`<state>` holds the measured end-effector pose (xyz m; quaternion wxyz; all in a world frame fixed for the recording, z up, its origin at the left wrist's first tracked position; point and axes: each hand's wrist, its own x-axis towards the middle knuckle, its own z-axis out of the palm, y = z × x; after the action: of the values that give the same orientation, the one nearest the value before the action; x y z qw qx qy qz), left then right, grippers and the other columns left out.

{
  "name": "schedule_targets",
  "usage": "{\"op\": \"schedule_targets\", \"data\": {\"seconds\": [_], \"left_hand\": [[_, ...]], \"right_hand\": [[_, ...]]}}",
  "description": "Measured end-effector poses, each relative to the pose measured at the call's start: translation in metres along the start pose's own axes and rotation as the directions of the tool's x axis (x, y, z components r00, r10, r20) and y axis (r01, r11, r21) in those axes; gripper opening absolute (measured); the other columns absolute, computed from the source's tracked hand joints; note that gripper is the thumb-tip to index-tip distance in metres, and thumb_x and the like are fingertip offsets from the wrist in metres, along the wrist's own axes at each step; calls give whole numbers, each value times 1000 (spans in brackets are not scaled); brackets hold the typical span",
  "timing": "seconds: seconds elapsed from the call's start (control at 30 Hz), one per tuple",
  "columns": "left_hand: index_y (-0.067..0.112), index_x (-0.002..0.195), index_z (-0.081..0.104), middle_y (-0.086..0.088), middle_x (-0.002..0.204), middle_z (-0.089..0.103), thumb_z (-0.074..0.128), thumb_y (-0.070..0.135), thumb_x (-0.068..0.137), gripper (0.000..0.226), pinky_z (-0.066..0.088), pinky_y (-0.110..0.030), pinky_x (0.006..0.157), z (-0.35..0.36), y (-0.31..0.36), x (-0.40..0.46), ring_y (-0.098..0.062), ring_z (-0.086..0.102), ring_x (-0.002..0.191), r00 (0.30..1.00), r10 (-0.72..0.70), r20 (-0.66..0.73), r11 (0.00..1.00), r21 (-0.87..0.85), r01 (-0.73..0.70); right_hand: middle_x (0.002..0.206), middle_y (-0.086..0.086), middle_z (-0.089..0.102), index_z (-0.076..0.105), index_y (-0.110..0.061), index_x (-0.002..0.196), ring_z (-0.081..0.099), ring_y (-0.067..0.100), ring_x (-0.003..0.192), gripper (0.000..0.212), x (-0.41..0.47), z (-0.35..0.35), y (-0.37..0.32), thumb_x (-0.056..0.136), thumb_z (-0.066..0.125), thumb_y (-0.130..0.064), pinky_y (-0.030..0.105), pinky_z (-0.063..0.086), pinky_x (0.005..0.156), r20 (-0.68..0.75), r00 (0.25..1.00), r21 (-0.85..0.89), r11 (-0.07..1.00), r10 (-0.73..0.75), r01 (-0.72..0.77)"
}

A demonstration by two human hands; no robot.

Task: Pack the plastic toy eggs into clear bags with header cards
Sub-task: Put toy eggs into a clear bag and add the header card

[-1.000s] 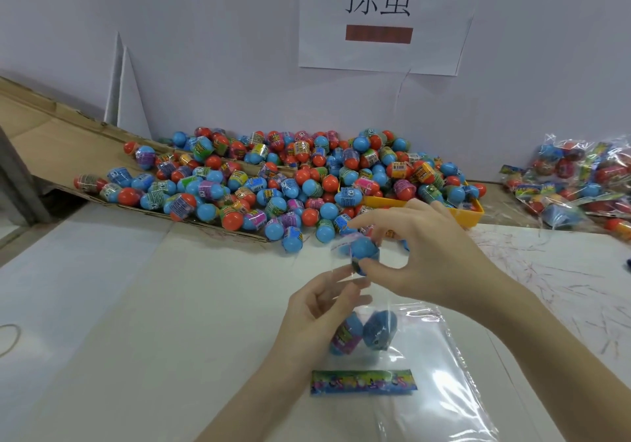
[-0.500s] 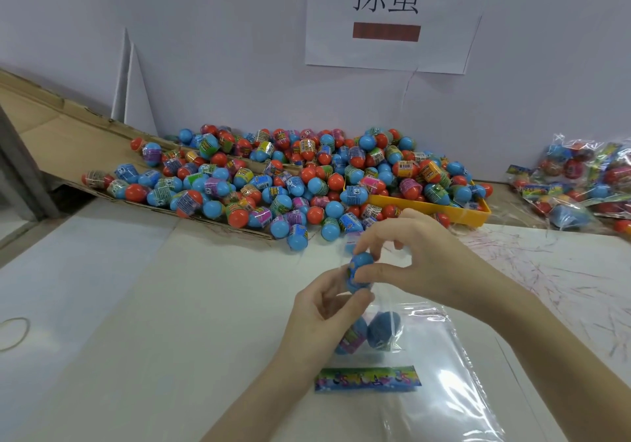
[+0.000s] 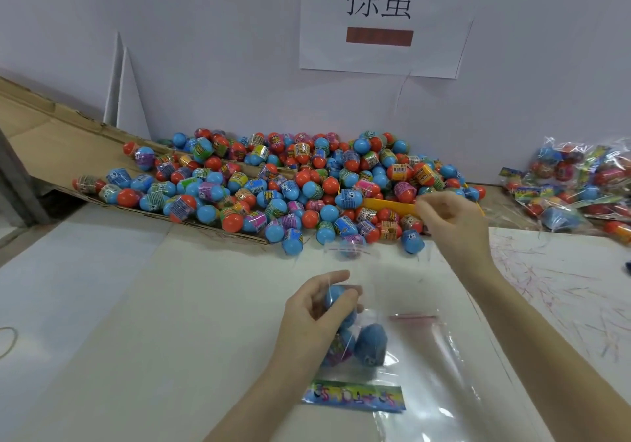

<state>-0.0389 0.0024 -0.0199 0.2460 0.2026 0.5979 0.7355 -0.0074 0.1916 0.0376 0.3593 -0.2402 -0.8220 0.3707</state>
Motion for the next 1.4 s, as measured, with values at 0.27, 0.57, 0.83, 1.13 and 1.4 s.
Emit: {"op": "schedule_targets", "data": {"seconds": [0.27,0.57,0.83,1.13,1.4], "left_hand": [[28,96,62,9,85,74,67,43,52,47,56,-22,74,0,-1,2,-8,70,86,999,-27,-22,998,-61,26],[26,84,71,10,86,73,70,41,56,32,55,-20,68,0,-1,-1,-4,68,84,1000,-30,9,997,-64,31],[28,79,70,16,72,70,70,13,77,15,49,-11,59,2,0,-3,3,64,68,997,51,-59,999,-16,-52],[33,85,66,20,75,70,68,12,80,21,50,-10,63,1,2,-5,6,64,73,996,91,-26,995,55,-89],[29,92,63,15,79,71,64,11,82,21,50,-10,67,3,6,-6,2,66,77,993,120,14,993,23,-120]], "right_hand": [[101,1,65,61,-21,106,54,19,90,38,11,13,64,76,69,-44,35,48,78,142,989,-623,779,27,68],[90,-1,61,56,-28,96,59,8,80,28,-5,-12,-12,80,64,-7,15,45,59,132,984,303,941,118,-153],[89,-12,67,65,-25,91,64,2,80,24,-43,-24,-83,70,73,-17,11,48,68,498,836,249,961,-231,117],[85,-23,39,56,-42,113,21,2,86,36,-31,-25,-81,81,67,-33,24,12,71,688,689,-377,698,-229,609],[103,-23,48,56,-40,115,32,-3,87,38,-18,-31,-85,82,66,-22,17,28,79,850,517,-274,757,-97,593]]}}
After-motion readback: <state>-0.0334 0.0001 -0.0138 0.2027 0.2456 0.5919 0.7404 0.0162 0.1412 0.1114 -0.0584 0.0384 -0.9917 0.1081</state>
